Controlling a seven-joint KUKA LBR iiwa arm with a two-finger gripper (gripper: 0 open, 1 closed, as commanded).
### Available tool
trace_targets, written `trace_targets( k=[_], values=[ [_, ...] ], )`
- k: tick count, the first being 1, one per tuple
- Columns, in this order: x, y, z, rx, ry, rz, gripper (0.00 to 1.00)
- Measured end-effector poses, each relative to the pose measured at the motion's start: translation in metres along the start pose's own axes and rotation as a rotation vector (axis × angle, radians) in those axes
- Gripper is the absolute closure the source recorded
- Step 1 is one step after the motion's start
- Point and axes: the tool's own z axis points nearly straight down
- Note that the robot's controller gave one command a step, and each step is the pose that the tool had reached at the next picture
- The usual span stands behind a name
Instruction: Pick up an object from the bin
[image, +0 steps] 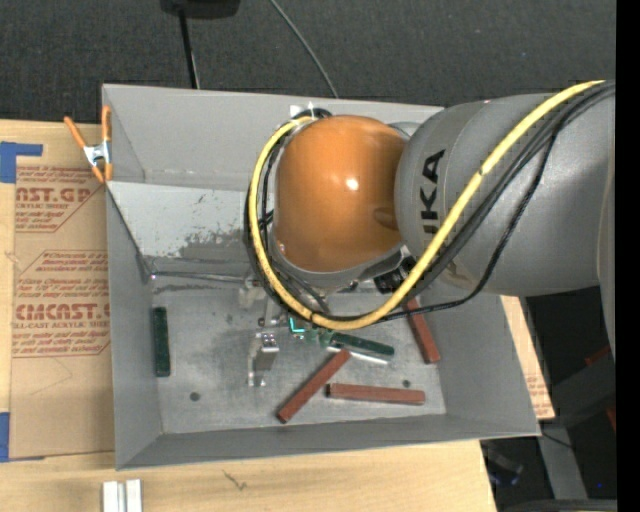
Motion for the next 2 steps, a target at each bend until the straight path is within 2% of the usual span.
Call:
trace_targets(
  k=[1,2],
  values=[
    [-0.002,-0.001,-0.005,-0.002,-0.008,0.003,0.0],
    [-0.004,-0.021,0.038,-0.004,-0.016,-0.035,0.0]
  ],
)
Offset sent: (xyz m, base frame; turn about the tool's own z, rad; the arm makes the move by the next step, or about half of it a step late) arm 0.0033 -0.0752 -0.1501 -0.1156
